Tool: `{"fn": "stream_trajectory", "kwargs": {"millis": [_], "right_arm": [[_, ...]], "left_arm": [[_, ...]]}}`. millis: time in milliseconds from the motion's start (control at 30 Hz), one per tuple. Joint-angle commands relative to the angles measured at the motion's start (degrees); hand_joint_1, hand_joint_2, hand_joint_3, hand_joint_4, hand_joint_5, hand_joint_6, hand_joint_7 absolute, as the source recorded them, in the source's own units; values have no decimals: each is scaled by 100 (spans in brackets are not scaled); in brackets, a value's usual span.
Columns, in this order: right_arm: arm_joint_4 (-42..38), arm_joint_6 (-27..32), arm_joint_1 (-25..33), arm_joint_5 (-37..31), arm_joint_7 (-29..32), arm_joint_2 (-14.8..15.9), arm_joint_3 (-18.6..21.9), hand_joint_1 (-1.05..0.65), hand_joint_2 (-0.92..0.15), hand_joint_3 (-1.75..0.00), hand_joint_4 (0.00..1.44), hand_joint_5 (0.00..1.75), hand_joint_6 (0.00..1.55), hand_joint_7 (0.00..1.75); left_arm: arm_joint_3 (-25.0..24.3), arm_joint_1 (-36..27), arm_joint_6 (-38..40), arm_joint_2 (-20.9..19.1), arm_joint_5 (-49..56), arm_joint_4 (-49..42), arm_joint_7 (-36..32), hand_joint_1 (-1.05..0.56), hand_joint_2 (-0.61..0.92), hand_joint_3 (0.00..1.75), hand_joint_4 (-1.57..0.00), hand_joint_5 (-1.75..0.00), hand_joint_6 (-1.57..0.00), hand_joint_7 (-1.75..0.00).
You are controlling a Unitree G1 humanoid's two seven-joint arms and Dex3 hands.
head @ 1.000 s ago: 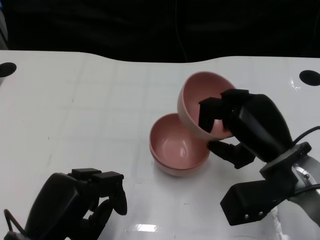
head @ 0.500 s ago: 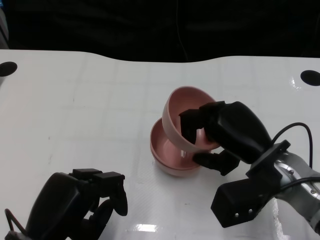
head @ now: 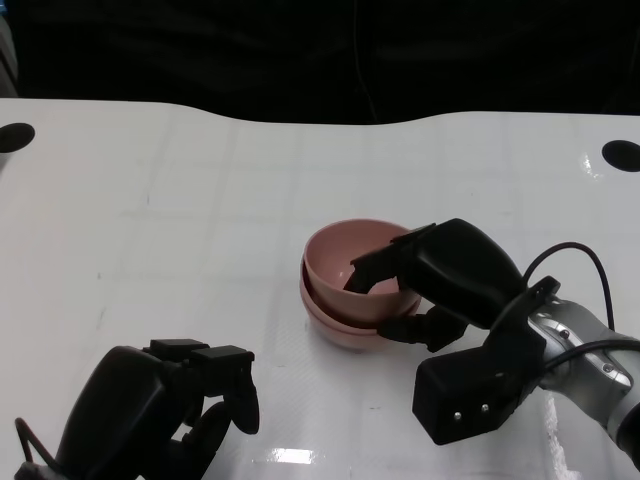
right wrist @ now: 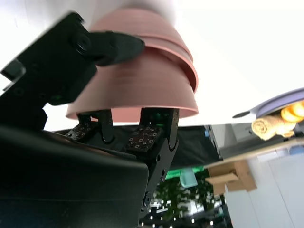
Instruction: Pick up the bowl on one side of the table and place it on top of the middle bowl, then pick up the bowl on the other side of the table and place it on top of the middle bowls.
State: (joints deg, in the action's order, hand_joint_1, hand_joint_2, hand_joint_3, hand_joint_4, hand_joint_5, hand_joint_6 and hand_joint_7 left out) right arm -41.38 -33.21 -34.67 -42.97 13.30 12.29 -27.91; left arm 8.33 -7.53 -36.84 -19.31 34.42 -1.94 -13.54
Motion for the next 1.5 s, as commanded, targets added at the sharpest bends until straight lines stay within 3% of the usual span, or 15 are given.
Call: {"fn": "stream_trajectory", "kwargs": {"millis": [33, 267, 567, 900, 1100, 1267, 1433, 1467, 1500], "right_arm": [[14, -25, -82, 28, -132, 193, -16, -46, -87, -21, 46, 41, 61, 1], [230, -66, 70, 111, -204, 303, 39, -59, -92, -21, 37, 30, 49, 0], [2329, 491, 1077, 825, -1446, 982, 637, -68, -92, -30, 21, 28, 36, 0], [3410, 661, 1888, 1282, -1706, 1089, 1179, -69, -92, -34, 15, 29, 29, 0], [4038, 446, 2755, 1621, -1399, 982, 1611, -54, -92, -28, 15, 62, 42, 7], [4153, 102, 3230, 1979, -1365, 979, 1803, -40, -92, -22, 27, 75, 54, 13], [4131, 6, 3274, 2031, -1399, 952, 1854, -38, -92, -20, 29, 77, 56, 14], [3998, -350, 3453, 2232, -1303, 925, 1899, -37, -92, -20, 28, 78, 56, 14], [3891, -630, 3585, 2386, -1236, 901, 1938, -22, -90, -20, 48, 89, 71, 22]], "left_arm": [[-1, 30, 54, -37, 30, 36, 44, -8, 18, 157, -96, -162, -90, -137], [4, 13, 105, -49, -13, 67, 103, -8, 18, 157, -94, -164, -90, -138], [13, 66, 46, -66, 7, -10, 60, -6, 17, 157, -97, -160, -91, -136], [17, 73, 94, -58, 27, 16, 74, -6, 17, 158, -97, -161, -92, -136], [28, 113, 46, -54, 32, -38, 41, -6, 16, 158, -98, -159, -92, -136], [30, 127, 40, -59, 0, -56, 57, -5, 17, 158, -98, -161, -92, -137], [29, 130, 34, -59, -1, -63, 55, -5, 17, 159, -97, -161, -92, -137], [19, 134, 21, -69, 2, -70, 45, -5, 17, 159, -97, -161, -92, -137], [12, 137, 11, -78, 4, -76, 37, -5, 16, 159, -97, -161, -92, -137]]}}
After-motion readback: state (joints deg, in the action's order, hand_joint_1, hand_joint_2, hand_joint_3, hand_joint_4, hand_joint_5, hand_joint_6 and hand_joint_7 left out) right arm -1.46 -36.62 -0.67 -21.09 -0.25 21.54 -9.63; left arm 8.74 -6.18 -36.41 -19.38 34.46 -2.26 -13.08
